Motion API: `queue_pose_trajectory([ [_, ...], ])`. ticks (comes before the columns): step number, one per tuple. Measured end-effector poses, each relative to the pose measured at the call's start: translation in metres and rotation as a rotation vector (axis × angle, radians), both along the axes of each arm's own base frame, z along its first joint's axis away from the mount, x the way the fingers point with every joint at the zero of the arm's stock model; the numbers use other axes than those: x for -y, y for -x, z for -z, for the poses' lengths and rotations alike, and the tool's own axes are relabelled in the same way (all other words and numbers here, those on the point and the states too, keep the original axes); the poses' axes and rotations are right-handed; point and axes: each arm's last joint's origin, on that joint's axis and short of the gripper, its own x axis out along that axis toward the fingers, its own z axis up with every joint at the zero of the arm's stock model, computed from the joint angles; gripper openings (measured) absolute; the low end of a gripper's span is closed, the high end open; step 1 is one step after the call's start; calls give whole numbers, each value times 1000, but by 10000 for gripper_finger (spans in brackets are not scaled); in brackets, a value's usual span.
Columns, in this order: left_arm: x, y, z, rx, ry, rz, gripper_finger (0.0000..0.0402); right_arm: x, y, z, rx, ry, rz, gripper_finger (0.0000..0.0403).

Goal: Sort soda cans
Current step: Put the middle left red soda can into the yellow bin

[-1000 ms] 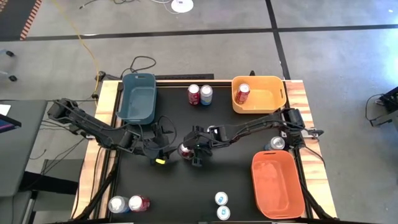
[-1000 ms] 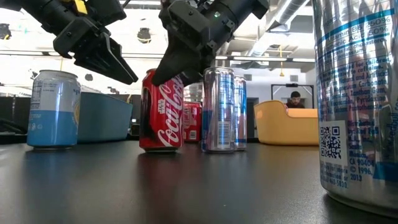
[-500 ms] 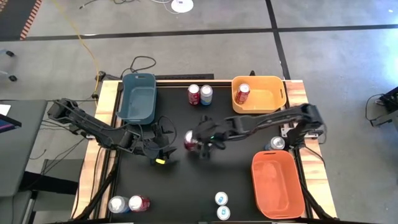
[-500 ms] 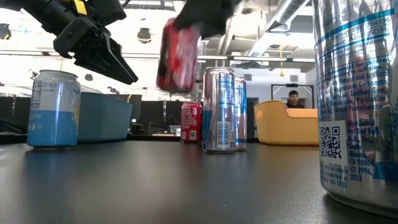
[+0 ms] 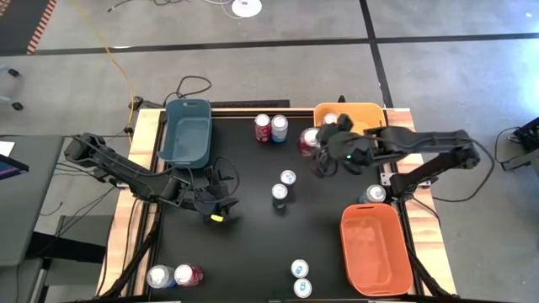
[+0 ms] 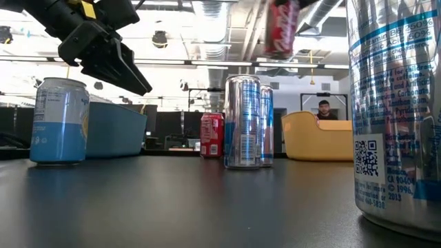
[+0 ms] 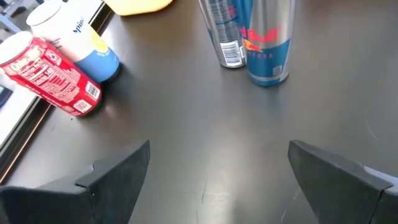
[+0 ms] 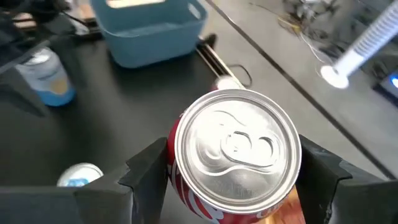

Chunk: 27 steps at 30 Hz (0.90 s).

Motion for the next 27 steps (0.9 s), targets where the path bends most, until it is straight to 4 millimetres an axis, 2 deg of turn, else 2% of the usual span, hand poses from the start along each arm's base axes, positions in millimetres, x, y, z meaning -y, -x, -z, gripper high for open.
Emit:
queue_pose_trajectory([
  [5, 0, 0, 0, 1, 1, -4, 377, 18, 22, 0, -37, -4, 174, 272],
  [7, 0, 0, 0, 1, 1, -4, 377, 24, 29, 7, -40, 6, 237, 272],
  [13, 0, 0, 0, 5, 2, -5, 377, 45, 43, 55, -37, -30, 327, 272],
  [19, 0, -1, -1, 20, 6, -5, 377, 67, 69, 100, -37, -45, 446, 272],
  [24, 0, -2, -3, 42, 13, -7, 377, 80, 84, 127, -6, -72, 484, 272],
  [27, 1, -3, -3, 47, 15, -7, 377, 86, 85, 144, 38, -120, 455, 271],
])
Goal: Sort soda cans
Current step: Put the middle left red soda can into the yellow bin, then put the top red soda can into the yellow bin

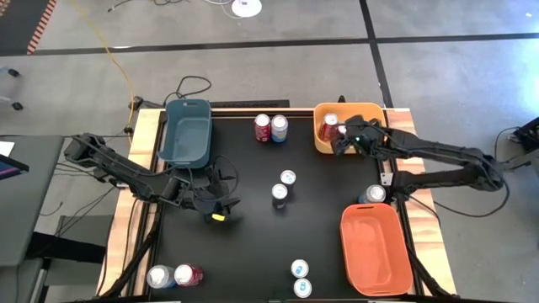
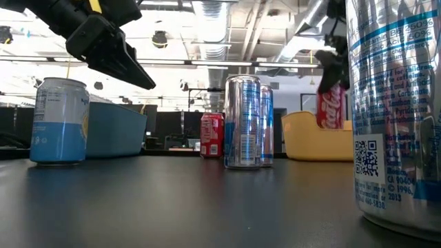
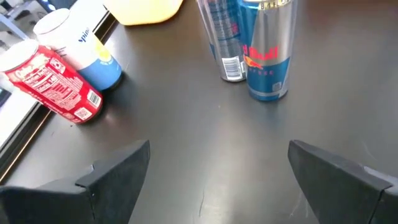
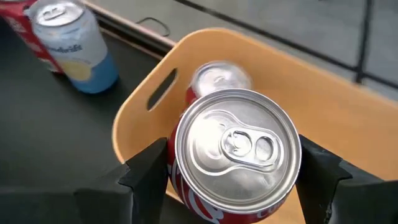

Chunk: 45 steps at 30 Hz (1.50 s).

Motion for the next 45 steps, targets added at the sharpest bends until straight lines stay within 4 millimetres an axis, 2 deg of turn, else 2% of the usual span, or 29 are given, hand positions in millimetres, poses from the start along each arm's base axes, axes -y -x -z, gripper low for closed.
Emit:
queue_pose_trajectory([
  [7, 0, 0, 0, -2, -3, -3, 377, 9, -5, 32, 27, -15, 9, 271],
  [16, -5, 0, 0, 10, -38, -61, 377, 16, -23, 53, -18, -51, -7, 271],
  [23, -27, -6, -1, 19, -34, -160, 377, 20, -31, 61, -28, -58, 11, 335],
  [28, -45, -11, -5, 37, -79, -198, 377, 19, -27, 56, -6, -57, 5, 358],
  [38, -77, -23, -23, 185, -124, -259, 377, 9, -9, 20, 154, 22, -20, 360],
  [45, -117, -35, -18, 268, -6, -227, 377, -8, 4, -2, 312, 52, -48, 356],
])
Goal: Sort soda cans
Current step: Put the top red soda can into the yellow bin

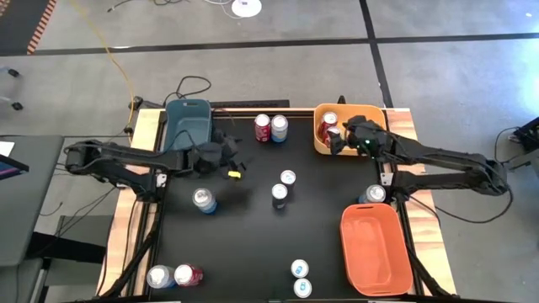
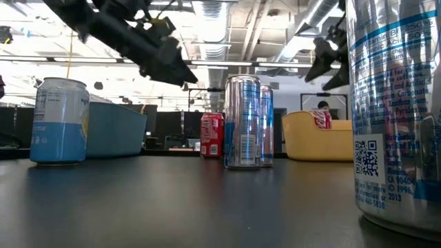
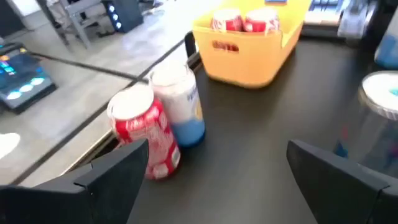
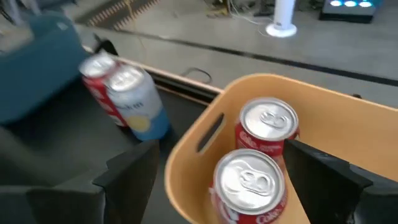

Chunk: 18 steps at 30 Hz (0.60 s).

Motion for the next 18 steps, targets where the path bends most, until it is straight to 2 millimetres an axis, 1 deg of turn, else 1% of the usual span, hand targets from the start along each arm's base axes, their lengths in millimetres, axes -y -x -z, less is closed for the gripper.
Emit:
queue_pose_trajectory([
  [4, -26, -11, 8, 48, -53, -34, 377, -9, 5, -8, 57, 12, -35, 353],
  [7, -43, -16, 17, 31, -109, -47, 377, -16, 6, -11, 80, 17, -70, 352],
  [13, -79, -29, 38, 24, 12, 17, 377, -26, 4, -13, 91, 23, -127, 352],
  [18, -101, -41, 52, -23, 6, -21, 377, -34, 2, -12, 78, 40, -147, 352],
])
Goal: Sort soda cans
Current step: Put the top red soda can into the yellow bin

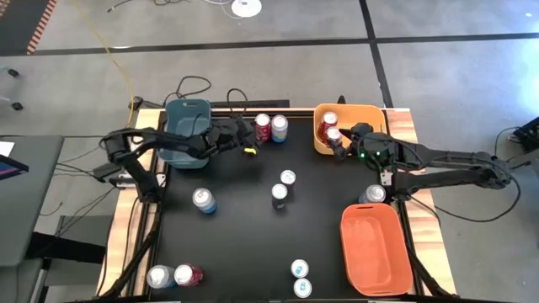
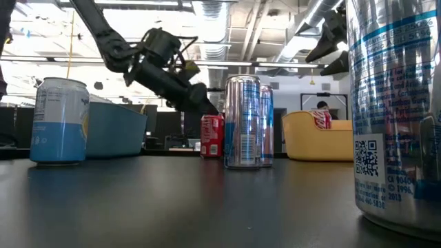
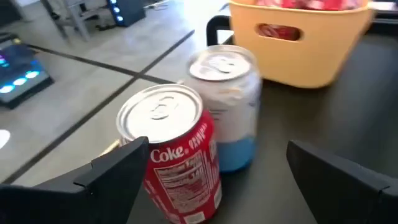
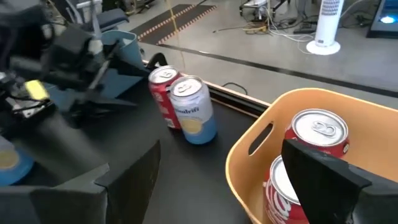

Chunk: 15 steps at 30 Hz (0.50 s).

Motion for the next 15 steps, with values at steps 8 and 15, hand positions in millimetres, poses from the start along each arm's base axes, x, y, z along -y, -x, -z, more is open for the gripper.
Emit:
queue_pose_trajectory([
  [8, -22, -7, 17, -29, 30, -47, 377, -14, -2, 0, -1, 21, -41, 352],
  [15, -33, -3, 12, -9, -25, -62, 377, -19, -2, -1, 17, 27, -27, 352],
])
